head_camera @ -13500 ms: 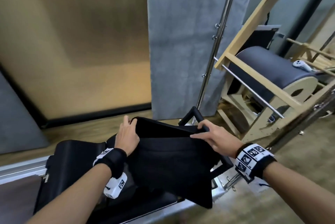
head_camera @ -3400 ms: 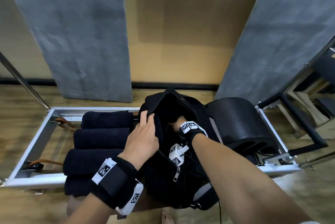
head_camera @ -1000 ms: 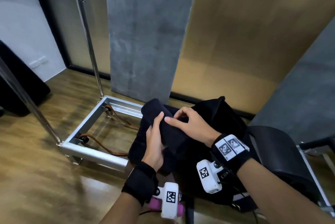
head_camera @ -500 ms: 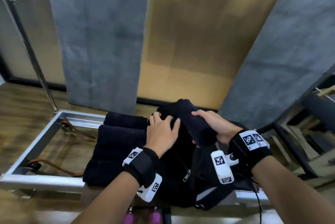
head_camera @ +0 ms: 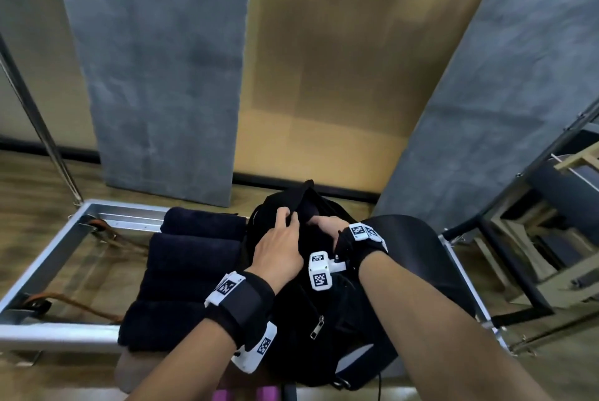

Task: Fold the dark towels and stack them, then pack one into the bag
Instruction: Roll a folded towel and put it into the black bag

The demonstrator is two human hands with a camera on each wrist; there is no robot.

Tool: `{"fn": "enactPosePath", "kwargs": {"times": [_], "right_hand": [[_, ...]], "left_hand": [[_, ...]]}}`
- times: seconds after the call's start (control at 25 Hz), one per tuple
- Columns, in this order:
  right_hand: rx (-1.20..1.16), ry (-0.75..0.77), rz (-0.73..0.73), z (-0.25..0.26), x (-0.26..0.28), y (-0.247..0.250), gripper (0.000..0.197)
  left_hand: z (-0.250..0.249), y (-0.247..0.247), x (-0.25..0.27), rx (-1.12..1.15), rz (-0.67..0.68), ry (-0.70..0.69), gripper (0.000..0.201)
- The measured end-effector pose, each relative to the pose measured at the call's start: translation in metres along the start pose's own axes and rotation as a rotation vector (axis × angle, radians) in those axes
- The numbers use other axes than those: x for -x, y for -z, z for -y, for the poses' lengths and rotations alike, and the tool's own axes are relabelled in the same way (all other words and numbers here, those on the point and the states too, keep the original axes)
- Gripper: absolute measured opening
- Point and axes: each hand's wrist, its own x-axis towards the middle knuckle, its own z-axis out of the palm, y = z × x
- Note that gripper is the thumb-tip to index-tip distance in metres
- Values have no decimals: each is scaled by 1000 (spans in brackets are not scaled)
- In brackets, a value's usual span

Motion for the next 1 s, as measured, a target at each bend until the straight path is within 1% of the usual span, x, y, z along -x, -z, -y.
{"fn": "enactPosePath", "kwargs": {"times": [0.12,0.2,0.32,0.36,0.44,0.52,0.56,0.72,0.8,0.84,0.92,1.0], "right_hand": [[46,27,-175,-16,-25,7,56],[141,28,-243,-27,-37,8,65],[395,40,-255,-41,-46,3,80],[456,35,-253,-42,-48,-1,83],[524,29,-236,-41,-52,-8,82],[516,37,-225,-39,-59,-10,79],[472,60,-237,-38,-62,-9,76],[156,190,-355,-39,-70,-11,63],[86,255,-400,-38,-71,-17,58],[82,291,-406,-37,-72,-20,58],[150,358,-388,-35,-75,-24,61],[232,381,-356,-32,-80,-24,64]], "left_hand": [[3,-2,0,12,-15,-2,80],[3,-3,0,26,-12,1,80],[0,-4,0,41,-3,-6,80],[-1,-5,0,42,0,-8,80],[-1,-6,1,47,4,-6,80],[1,-6,1,51,8,-4,81],[3,-6,1,51,10,-2,82],[9,-6,1,64,16,0,82],[10,-7,2,65,15,-5,82],[11,-8,2,65,14,-5,82],[11,-9,1,68,12,-3,82],[9,-8,0,75,10,6,83]]}}
